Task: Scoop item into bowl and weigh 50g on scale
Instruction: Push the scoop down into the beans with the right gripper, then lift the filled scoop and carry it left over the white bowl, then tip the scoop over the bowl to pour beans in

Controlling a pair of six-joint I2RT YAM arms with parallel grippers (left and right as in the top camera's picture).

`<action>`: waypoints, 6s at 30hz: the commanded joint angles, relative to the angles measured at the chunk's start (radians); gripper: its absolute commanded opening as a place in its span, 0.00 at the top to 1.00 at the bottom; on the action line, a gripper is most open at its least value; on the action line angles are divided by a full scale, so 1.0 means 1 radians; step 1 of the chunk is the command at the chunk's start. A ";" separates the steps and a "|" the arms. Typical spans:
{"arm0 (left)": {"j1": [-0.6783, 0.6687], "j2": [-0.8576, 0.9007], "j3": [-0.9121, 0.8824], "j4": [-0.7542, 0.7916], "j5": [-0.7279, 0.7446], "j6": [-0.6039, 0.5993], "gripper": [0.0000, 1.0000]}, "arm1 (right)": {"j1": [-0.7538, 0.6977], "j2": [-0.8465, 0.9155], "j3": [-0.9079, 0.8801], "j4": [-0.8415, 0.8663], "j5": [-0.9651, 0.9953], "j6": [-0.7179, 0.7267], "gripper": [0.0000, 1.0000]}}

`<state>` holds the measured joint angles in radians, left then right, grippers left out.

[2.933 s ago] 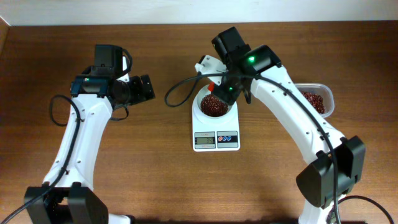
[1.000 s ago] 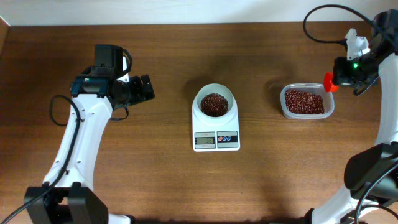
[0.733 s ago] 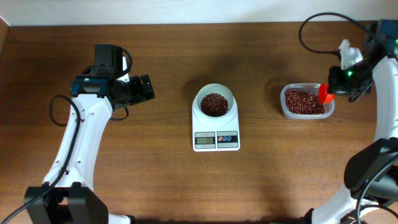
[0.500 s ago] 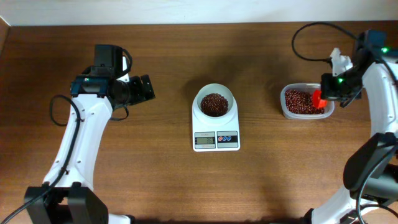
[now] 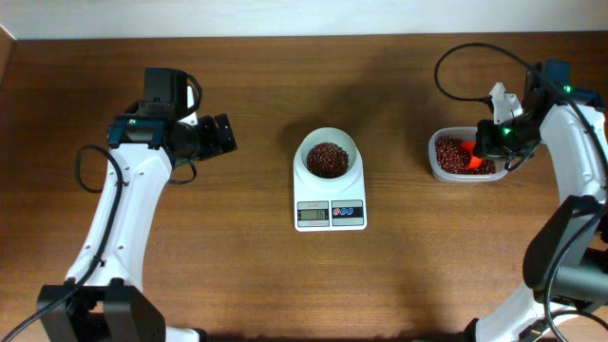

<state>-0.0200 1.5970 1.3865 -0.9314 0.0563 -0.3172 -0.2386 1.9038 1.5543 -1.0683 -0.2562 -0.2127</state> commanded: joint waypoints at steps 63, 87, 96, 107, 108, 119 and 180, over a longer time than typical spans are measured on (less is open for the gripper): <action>-0.003 0.009 0.005 0.002 0.007 0.004 0.01 | -0.274 0.018 -0.083 0.024 -0.740 0.002 0.96; -0.003 0.009 0.005 0.002 0.007 0.004 0.01 | -0.275 0.018 -0.083 0.011 -1.049 0.004 0.96; -0.003 0.009 0.005 0.002 0.007 0.004 0.01 | -0.268 0.018 -0.083 0.029 -1.259 0.009 0.96; -0.003 0.009 0.005 0.002 0.007 0.004 0.01 | -0.141 0.018 -0.083 0.033 -1.168 0.009 0.96; -0.003 0.009 0.005 0.002 0.007 0.004 0.01 | -0.120 0.018 -0.083 0.033 -1.160 0.009 0.96; -0.003 0.009 0.005 0.002 0.007 0.004 0.01 | 0.109 0.018 -0.083 0.079 -1.051 0.012 0.96; -0.003 0.009 0.005 0.002 0.007 0.004 0.01 | 0.770 0.011 0.287 -0.044 0.280 -0.124 0.96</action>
<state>-0.0200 1.5970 1.3865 -0.9314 0.0563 -0.3172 0.5243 1.9179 1.8179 -1.1183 -0.0185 -0.3187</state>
